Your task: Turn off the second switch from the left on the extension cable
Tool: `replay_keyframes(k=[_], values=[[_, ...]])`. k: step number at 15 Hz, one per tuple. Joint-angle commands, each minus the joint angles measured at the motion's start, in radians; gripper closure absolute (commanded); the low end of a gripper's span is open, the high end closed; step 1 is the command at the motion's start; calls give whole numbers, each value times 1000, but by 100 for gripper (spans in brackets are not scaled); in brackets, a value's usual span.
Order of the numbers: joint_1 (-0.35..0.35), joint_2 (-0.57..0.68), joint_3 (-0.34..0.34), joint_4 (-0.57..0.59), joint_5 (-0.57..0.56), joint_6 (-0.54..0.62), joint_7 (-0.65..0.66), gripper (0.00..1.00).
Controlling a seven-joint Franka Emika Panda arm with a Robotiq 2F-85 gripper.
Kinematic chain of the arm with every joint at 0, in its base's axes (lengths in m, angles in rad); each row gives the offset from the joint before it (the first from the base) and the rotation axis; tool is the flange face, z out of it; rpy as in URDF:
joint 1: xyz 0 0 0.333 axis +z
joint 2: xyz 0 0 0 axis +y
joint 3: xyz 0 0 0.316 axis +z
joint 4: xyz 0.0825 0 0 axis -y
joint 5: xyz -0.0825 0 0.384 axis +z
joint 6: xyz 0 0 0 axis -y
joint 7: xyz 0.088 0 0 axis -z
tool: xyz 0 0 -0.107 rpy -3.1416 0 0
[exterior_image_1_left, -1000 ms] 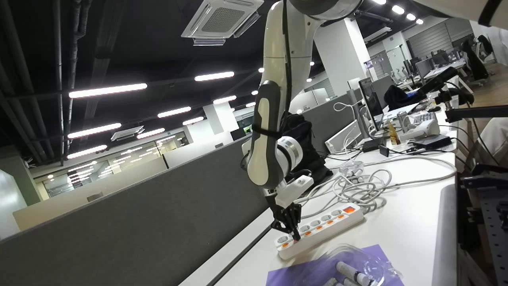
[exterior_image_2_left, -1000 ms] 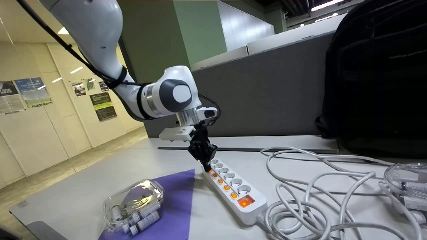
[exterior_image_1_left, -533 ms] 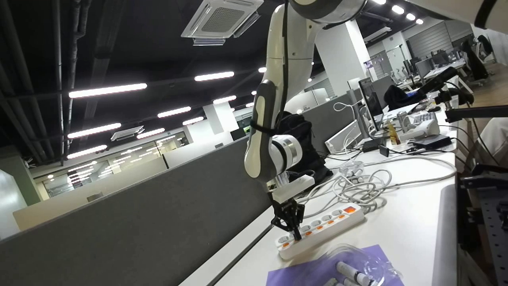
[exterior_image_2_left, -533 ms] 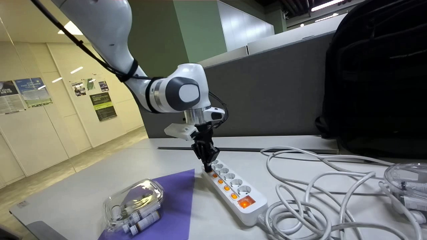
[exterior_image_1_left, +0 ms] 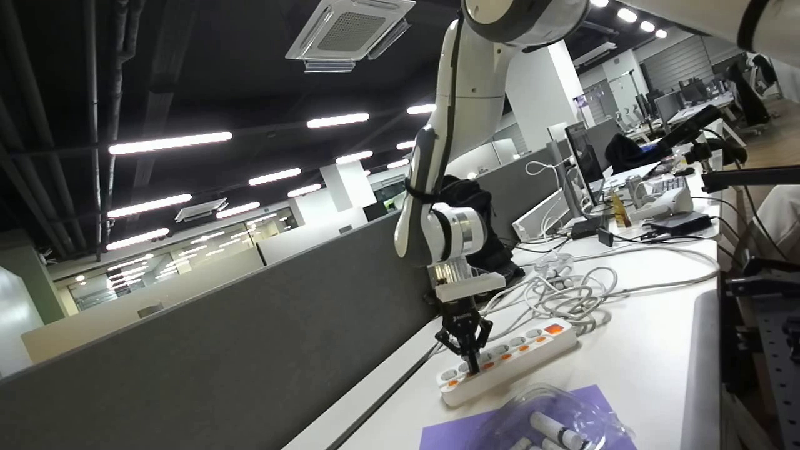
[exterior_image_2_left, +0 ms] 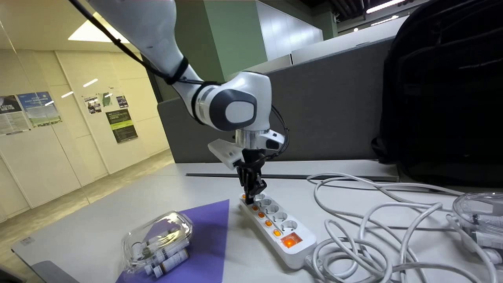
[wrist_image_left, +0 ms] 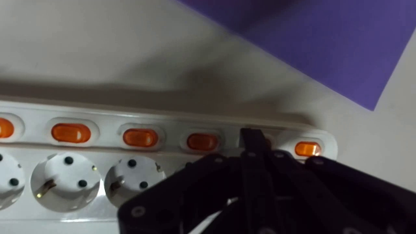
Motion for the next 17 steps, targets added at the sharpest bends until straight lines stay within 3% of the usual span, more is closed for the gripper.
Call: replay_keyframes(k=[1, 3, 7, 12, 17], values=[[-159, 137, 111, 78, 172, -42, -214, 100], [-220, 161, 140, 105, 261, -121, -343, 100], [-177, 118, 87, 110, 232, -229, -429, 100], [-92, -35, 72, 13, 133, -139, -445, 100], [-6, -215, 62, -100, 15, -39, -374, 100]])
